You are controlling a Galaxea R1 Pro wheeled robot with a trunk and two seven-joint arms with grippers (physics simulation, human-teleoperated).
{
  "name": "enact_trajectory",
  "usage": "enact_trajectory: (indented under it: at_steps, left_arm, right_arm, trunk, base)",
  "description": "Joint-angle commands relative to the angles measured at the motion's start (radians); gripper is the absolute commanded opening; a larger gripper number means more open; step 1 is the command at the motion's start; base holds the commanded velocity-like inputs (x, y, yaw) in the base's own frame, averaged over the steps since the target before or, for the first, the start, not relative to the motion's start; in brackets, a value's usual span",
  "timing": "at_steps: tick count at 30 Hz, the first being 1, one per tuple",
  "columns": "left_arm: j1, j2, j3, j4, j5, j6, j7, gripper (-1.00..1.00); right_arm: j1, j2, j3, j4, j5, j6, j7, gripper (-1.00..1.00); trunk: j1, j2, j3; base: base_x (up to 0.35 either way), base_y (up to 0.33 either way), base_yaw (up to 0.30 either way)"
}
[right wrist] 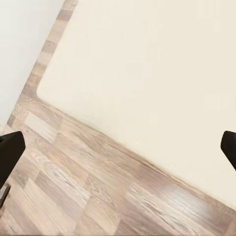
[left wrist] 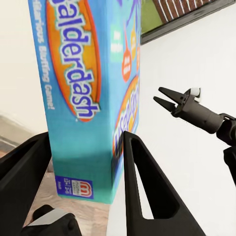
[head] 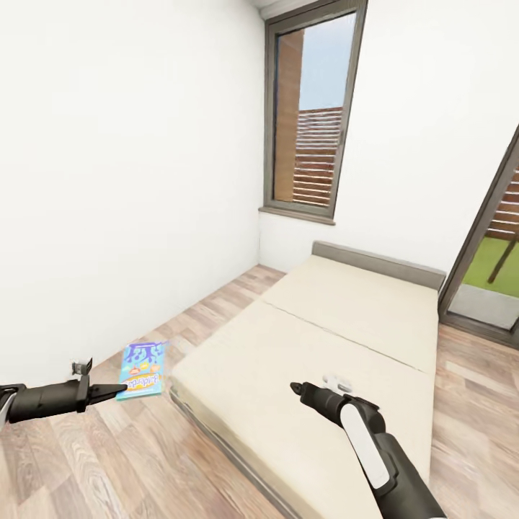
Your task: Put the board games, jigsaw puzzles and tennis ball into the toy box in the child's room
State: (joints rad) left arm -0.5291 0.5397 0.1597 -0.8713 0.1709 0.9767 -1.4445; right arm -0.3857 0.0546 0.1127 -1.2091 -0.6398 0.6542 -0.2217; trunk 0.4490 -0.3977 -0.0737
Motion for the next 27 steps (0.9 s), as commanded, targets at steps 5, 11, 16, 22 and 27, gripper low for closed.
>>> enact_trajectory:
  at_steps: [5, 11, 16, 22, 27]
  left_arm:
    - [-0.001, 0.0, -0.001, 0.0, 0.005, 0.01, -0.002, -1.0]
    - [-0.002, 0.0, 0.0, 0.0, 0.005, 0.01, -0.002, -1.0]
    - [-0.001, 0.0, 0.0, 0.0, 0.004, 0.01, -0.002, -1.0]
    - [-0.001, -0.001, -0.001, 0.0, 0.004, 0.01, -0.002, -1.0]
    - [-0.001, -0.001, -0.001, 0.0, 0.004, 0.01, -0.002, -1.0]
  right_arm:
    - [-0.001, 0.003, 0.002, -0.001, -0.011, 0.002, -0.01, 1.0]
    - [-0.001, 0.005, 0.002, 0.0, -0.011, 0.002, -0.01, 1.0]
    - [-0.001, 0.007, 0.002, 0.0, -0.011, 0.002, -0.01, 1.0]
    - [-0.001, 0.007, 0.002, 0.002, -0.011, 0.003, -0.01, 1.0]
    - [-0.001, 0.007, 0.002, 0.002, -0.011, 0.002, -0.01, 1.0]
  trunk:
    - [0.001, -0.002, -0.002]
    - [0.001, -0.002, -0.002]
    - [0.001, -0.002, -0.002]
    - [0.001, -0.002, -0.002]
    - [0.001, -0.002, -0.002]
  base:
    - [0.163, 0.074, 0.286]
    - [0.06, 0.014, 0.288]
    - [0.005, 0.001, 0.288]
    - [-0.003, 0.0, 0.288]
    - [-0.094, 0.021, 0.288]
